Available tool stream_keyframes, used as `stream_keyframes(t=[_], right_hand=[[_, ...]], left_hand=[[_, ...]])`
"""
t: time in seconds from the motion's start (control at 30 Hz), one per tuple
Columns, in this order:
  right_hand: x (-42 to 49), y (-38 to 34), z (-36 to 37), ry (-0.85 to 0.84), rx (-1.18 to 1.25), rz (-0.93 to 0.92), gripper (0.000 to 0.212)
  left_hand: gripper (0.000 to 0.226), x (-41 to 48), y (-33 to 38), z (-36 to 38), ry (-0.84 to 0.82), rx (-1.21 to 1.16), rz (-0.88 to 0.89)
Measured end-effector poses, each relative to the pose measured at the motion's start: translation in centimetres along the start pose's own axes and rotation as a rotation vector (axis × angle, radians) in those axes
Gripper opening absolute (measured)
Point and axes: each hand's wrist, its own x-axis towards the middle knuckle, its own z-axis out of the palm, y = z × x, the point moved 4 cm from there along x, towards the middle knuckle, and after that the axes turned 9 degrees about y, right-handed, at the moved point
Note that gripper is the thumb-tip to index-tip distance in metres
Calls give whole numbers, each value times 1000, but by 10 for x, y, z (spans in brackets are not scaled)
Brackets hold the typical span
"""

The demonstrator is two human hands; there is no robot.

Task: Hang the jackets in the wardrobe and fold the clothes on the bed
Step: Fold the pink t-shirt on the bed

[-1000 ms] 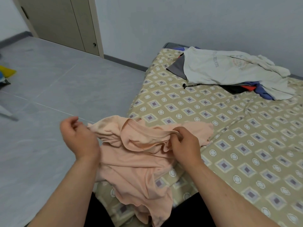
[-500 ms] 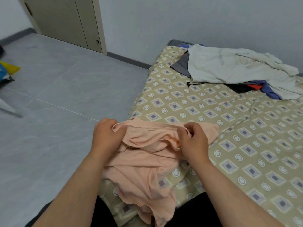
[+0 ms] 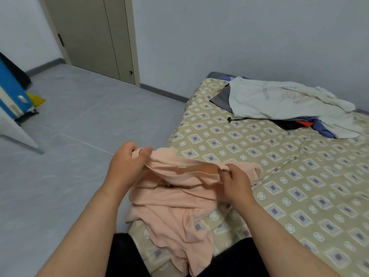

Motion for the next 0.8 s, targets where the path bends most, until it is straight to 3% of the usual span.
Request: stream_keyframes(t=[0.1, 0.2, 0.27, 0.43, 0.53, 0.7, 0.8], right_hand=[[10, -12, -29, 45, -23, 12, 30], [14, -48, -60, -61, -92, -63, 39], [17, -77, -81, -143, -83, -94, 40], [21, -142, -134, -255, 1, -100, 30], [21, -180, -166, -195, -68, -236, 22], [30, -234, -218, 20, -138, -404, 23], [34, -262, -248, 112, 18, -420, 23]], left_hand=[[45, -10, -1, -8, -188, 4, -1], [10, -13, 5, -21, -251, 173, 65], [5, -9, 17, -34, -273, 245, 85], [31, 6, 78, -84, -318, 166, 40], [34, 11, 124, -111, -311, 191, 149], [1, 23, 197, -151, -213, -3, 204], [17, 22, 235, -169, -262, 42, 278]])
